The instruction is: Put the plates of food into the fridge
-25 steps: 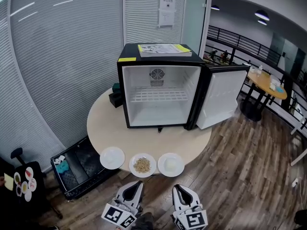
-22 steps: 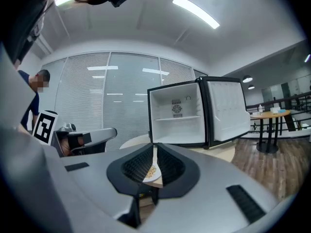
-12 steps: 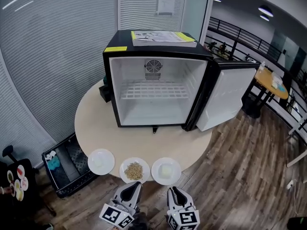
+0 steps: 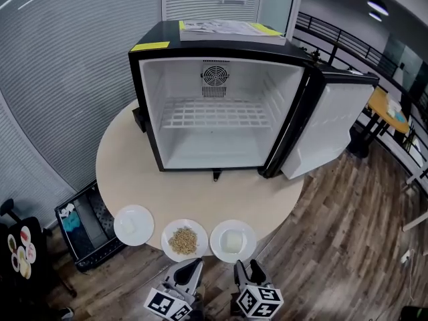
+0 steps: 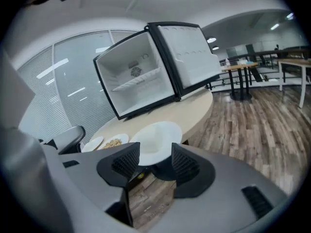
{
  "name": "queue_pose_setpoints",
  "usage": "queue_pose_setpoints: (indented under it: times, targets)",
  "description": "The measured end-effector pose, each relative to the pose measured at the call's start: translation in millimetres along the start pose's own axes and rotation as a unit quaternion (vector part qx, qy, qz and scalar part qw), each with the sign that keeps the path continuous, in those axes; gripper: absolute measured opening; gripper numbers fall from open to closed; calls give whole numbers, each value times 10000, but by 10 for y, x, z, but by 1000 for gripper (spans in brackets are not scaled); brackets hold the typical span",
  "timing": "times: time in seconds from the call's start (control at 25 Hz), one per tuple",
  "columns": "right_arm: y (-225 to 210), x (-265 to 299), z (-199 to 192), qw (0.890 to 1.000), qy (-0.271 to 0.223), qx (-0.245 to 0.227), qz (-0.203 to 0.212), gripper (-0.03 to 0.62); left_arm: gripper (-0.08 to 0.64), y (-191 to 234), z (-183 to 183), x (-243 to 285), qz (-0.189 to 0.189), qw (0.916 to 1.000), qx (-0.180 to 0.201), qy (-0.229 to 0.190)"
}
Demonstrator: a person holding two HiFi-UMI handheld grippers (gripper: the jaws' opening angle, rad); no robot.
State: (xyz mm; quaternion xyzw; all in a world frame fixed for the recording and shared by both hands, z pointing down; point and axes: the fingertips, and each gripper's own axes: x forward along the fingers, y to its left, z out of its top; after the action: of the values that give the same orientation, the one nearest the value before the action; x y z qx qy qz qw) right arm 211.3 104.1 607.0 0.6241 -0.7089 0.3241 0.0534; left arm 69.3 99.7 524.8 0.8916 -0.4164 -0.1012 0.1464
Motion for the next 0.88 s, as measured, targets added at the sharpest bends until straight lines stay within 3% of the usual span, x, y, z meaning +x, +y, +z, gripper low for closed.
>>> queue_pose_setpoints:
  times: [0.12,0.2,0.32,0.48,0.68,0.88]
  targets:
    - [-101,115,-77,9969,36,777,76,197,6,-41,-144,53,-120,9999,-41,87]
    - [-134,195,-126,9892,60,1438,279,198,6,-75,-217,83,-201,9997,-25,129]
    - [-205,299,-201,9686,95,2445,451,198,6,-105,-315,124,-266,9995,-37,195]
    - [-228,407,-265,9320,-30,3527,832,198,6,-128,-396,139,-313,9992,-71,233]
    - [-155,489,-184,8970,-459,4142,1474,175,6,-122,-474,109,-321,9989,-66,323]
    - [-118,498,-150,8907,-567,4219,1595,95,6,-72,-462,96,-271,9991,-62,306]
